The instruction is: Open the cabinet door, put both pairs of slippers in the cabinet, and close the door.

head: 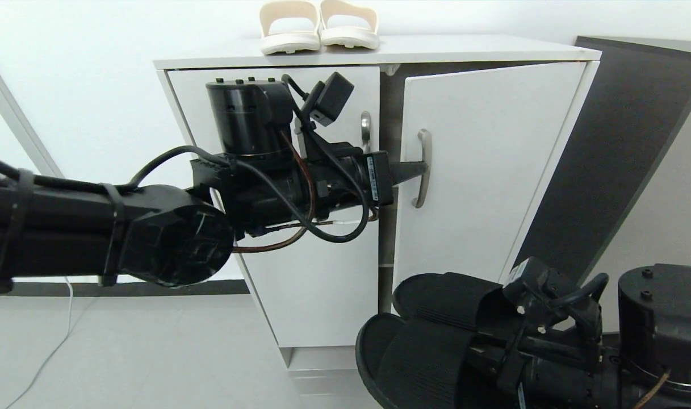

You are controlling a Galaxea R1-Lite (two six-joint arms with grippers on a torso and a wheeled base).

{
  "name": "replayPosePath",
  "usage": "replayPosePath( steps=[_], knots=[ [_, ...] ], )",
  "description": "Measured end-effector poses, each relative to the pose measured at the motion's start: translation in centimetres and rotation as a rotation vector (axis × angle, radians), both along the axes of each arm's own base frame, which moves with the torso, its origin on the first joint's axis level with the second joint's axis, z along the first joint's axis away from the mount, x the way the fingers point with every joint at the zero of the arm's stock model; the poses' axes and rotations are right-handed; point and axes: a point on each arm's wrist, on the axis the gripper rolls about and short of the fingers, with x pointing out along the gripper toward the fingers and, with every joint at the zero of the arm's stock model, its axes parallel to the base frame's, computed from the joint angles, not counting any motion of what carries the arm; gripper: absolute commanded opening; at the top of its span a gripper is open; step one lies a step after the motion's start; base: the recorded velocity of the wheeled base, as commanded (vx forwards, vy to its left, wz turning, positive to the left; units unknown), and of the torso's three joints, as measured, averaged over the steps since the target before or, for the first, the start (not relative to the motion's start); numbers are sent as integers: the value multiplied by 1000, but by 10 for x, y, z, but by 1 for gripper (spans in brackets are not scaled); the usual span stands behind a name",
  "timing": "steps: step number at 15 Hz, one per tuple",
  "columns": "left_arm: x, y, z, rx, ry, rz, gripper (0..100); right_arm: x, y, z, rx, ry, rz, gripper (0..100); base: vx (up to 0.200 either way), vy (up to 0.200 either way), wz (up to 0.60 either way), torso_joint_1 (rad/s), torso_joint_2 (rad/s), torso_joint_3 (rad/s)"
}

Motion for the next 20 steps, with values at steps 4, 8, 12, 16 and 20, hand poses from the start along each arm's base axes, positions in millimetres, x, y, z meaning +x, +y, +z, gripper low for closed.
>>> replayPosePath(
  steps=[4,8,12,16,20],
  knots=[
    [-31,9,10,-10,-16,-33,0,-5,3,0,0,-1,23,0,0,0,0,0,0,0],
    [-25,17,16,-24,-34,-1,0,-9,5,-1,-8,-1,41,0,0,0,0,0,0,0],
    [-3,6,17,-49,-66,11,0,-10,6,-2,-12,2,46,0,0,0,0,0,0,0],
    [16,-7,7,-57,-70,17,0,-12,7,-4,-18,8,59,0,0,0,0,0,0,0],
    [24,-7,1,-49,-57,30,0,-28,7,-14,-29,50,186,0,-150,0,0,3,3,-1]
  ],
)
